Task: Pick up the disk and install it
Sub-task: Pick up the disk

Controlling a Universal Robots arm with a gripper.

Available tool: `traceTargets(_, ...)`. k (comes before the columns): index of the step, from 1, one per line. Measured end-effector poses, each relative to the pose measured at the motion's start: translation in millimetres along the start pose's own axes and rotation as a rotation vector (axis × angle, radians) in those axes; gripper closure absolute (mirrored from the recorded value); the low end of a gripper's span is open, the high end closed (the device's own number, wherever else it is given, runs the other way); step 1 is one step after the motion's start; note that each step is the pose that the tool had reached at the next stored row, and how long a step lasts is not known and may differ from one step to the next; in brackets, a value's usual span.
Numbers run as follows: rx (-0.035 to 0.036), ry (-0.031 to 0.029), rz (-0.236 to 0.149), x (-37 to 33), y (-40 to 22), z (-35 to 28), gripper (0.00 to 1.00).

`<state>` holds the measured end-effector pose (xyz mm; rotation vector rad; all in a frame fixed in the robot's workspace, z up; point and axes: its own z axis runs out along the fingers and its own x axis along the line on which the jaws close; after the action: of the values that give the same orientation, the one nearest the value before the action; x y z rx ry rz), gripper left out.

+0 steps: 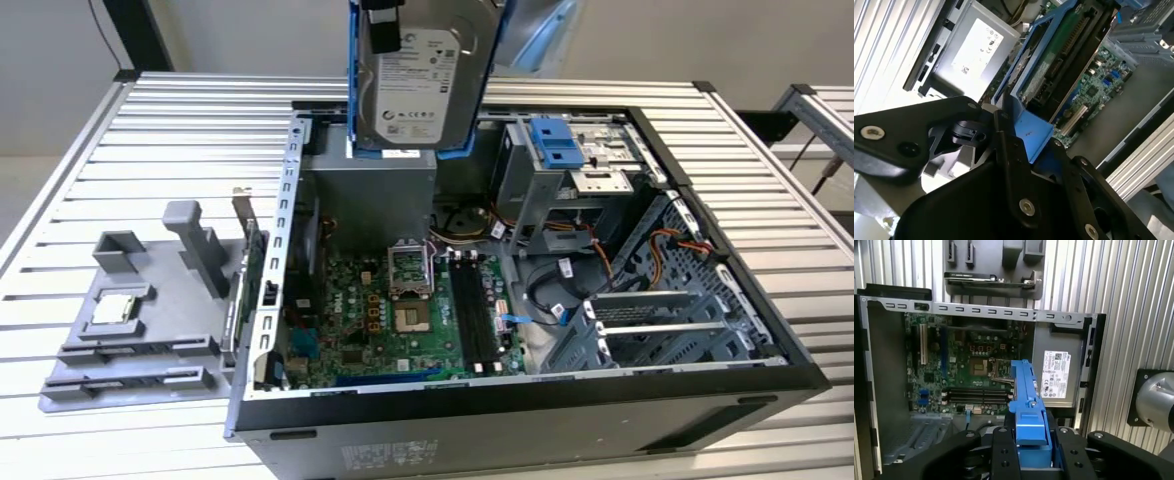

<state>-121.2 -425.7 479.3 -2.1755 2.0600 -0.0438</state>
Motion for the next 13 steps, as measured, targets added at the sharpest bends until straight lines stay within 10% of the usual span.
traceTargets(13,-0.0016,0.0020,0.000,32.1,-29.6,1.2,1.00)
